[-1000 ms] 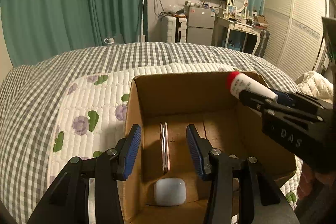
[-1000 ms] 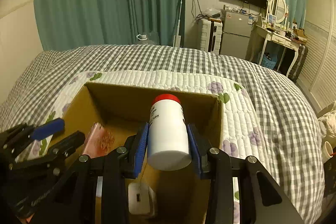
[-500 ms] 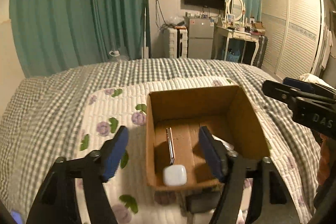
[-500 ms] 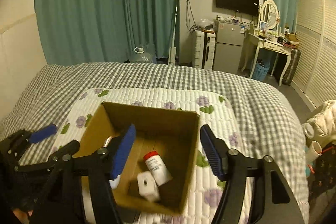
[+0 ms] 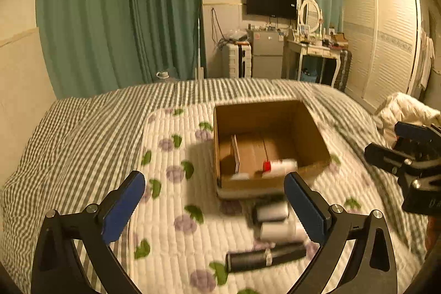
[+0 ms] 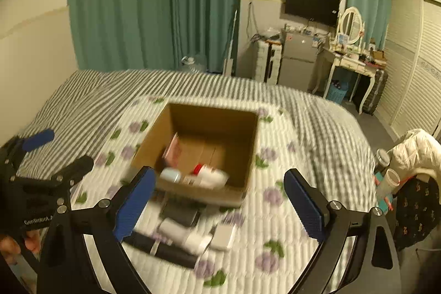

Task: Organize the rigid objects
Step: 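Drop the phone and red-capped bottle into the box with both tools, then grasp the black remote with the right tool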

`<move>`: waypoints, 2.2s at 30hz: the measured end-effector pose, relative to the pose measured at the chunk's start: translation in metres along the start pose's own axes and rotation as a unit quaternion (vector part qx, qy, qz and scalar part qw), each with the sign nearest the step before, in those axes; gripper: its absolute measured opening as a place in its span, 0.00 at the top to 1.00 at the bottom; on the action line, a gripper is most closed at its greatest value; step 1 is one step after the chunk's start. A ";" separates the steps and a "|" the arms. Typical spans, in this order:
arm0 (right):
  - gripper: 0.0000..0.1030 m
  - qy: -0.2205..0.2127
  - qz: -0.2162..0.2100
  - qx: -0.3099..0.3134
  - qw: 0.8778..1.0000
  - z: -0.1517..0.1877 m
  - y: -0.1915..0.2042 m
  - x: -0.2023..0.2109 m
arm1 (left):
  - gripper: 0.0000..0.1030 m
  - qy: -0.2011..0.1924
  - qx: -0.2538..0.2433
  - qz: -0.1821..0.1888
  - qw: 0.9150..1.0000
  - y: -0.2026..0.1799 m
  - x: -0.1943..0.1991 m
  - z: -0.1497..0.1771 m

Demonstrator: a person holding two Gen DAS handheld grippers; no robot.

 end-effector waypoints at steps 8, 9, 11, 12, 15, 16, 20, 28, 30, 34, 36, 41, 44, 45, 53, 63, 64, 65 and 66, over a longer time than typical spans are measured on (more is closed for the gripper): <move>0.08 0.074 -0.032 0.015 0.997 0.094 0.043 -0.042 | 0.00 0.037 -0.039 -0.016 0.998 0.008 -0.022 0.081; 0.08 0.081 -0.036 0.018 0.996 0.103 0.046 -0.048 | 0.00 0.044 -0.038 -0.015 0.998 0.009 -0.026 0.089; 0.08 0.101 -0.051 0.027 0.993 0.128 0.055 -0.066 | 0.00 0.057 -0.033 -0.013 0.998 0.010 -0.035 0.105; 0.08 0.107 -0.056 0.032 0.992 0.136 0.058 -0.074 | 0.00 0.063 -0.029 -0.016 0.997 0.011 -0.041 0.115; 0.09 0.122 -0.074 0.039 0.989 0.158 0.066 -0.096 | 0.00 0.081 -0.009 -0.016 0.997 0.013 -0.055 0.135; 0.09 0.126 -0.082 0.041 0.988 0.163 0.070 -0.102 | 0.00 0.089 -0.002 -0.013 0.996 0.014 -0.059 0.139; 0.23 0.158 -0.093 0.069 0.981 0.182 0.082 -0.128 | 0.00 0.108 0.009 -0.032 0.994 0.022 -0.078 0.153; 0.31 0.193 -0.089 0.108 0.971 0.200 0.085 -0.166 | 0.00 0.118 0.049 -0.039 0.991 0.046 -0.089 0.155; 0.31 0.197 -0.088 0.123 0.969 0.198 0.088 -0.171 | 0.00 0.121 0.055 -0.042 0.990 0.051 -0.091 0.156; 0.41 0.202 -0.074 0.128 0.968 0.198 0.087 -0.180 | 0.00 0.126 0.060 -0.047 0.989 0.054 -0.093 0.156; 0.54 0.198 -0.071 0.119 0.970 0.197 0.083 -0.178 | 0.00 0.124 0.060 -0.047 0.989 0.053 -0.092 0.153; 0.75 0.181 -0.089 0.083 0.976 0.186 0.079 -0.155 | 0.00 0.117 0.049 -0.055 0.990 0.048 -0.088 0.147; 0.82 0.165 -0.103 0.049 0.980 0.178 0.076 -0.139 | 0.00 0.119 0.048 -0.053 0.990 0.040 -0.086 0.143; 0.82 0.161 -0.106 0.044 0.980 0.176 0.075 -0.134 | 0.00 0.117 0.046 -0.050 0.991 0.036 -0.085 0.141; 0.82 0.094 -0.085 -0.007 0.992 0.137 0.036 -0.090 | 0.00 0.115 0.005 -0.029 0.993 -0.014 -0.079 0.135; 0.82 0.082 -0.009 -0.082 0.993 0.137 -0.050 -0.073 | 0.00 0.134 -0.029 0.028 0.990 -0.094 -0.081 0.135; 0.82 0.082 -0.007 -0.087 0.993 0.138 -0.055 -0.074 | 0.00 0.138 -0.027 0.033 0.990 -0.099 -0.082 0.135; 0.82 0.080 -0.005 -0.095 0.992 0.139 -0.061 -0.074 | 0.00 0.142 -0.024 0.037 0.989 -0.104 -0.084 0.134; 0.82 0.079 -0.005 -0.100 0.992 0.141 -0.064 -0.075 | 0.00 0.148 -0.019 0.038 0.988 -0.108 -0.086 0.133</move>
Point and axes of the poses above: each gripper's, at about its wrist camera, not at the fingertips, and x roughly against the way its jaws point, y to its left, z to its underside, the point moved 10 cm from there along -x, roughly the way its jaws point, and after that the axes turned 14 degrees about -z, right-handed, at the moved point
